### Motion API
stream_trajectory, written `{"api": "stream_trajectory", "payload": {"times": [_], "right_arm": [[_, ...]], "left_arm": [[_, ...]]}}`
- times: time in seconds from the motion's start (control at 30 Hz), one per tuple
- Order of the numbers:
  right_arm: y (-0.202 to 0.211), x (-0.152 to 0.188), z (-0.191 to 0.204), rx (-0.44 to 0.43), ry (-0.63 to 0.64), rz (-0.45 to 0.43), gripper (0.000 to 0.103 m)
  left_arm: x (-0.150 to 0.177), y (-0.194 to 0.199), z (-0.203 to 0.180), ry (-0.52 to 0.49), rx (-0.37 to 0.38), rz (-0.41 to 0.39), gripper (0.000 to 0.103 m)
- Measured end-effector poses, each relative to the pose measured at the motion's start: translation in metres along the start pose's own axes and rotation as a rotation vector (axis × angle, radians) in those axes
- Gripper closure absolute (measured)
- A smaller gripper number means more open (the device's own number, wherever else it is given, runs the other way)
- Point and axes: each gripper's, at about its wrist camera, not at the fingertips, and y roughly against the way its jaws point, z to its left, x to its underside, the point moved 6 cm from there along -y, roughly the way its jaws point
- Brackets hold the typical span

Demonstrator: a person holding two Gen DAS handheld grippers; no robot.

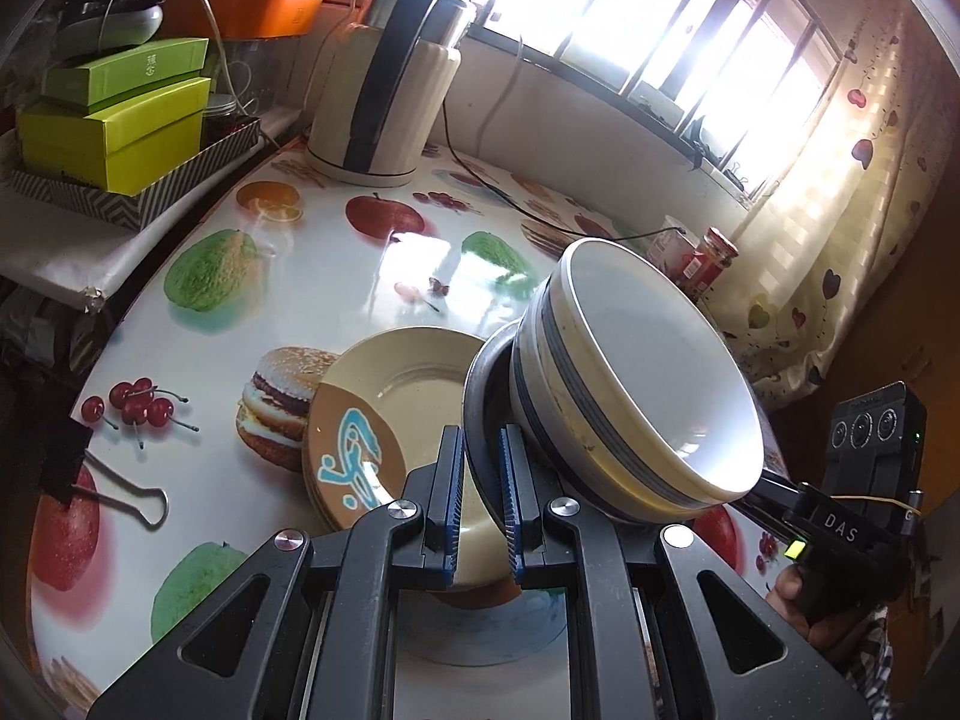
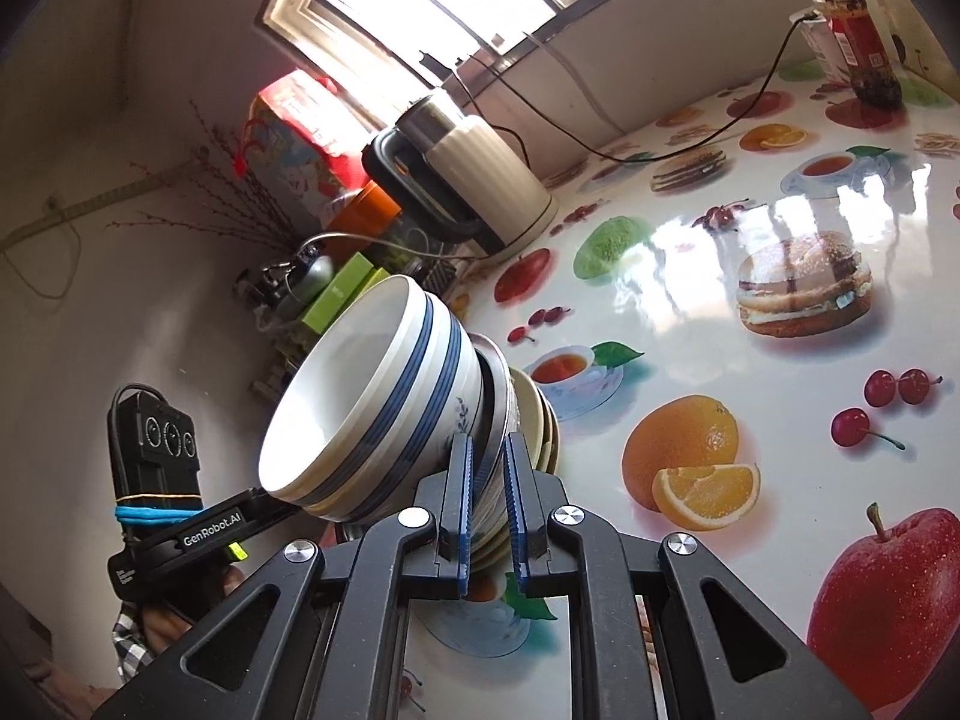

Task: Organize plates and bowls
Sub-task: 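Carry the bowl stack over the cream plates and lower it onto them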

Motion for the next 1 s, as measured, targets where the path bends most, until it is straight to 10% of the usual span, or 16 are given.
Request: {"api": "stream_trajectory", "payload": {"times": [1.0], "right_arm": [[-0.052,-0.002,0.009,-0.006,0.023,0.093,0.091]], "left_arm": [[0.0,-0.01,0.048,0.077,-0.054,0.014,0.091]]}}
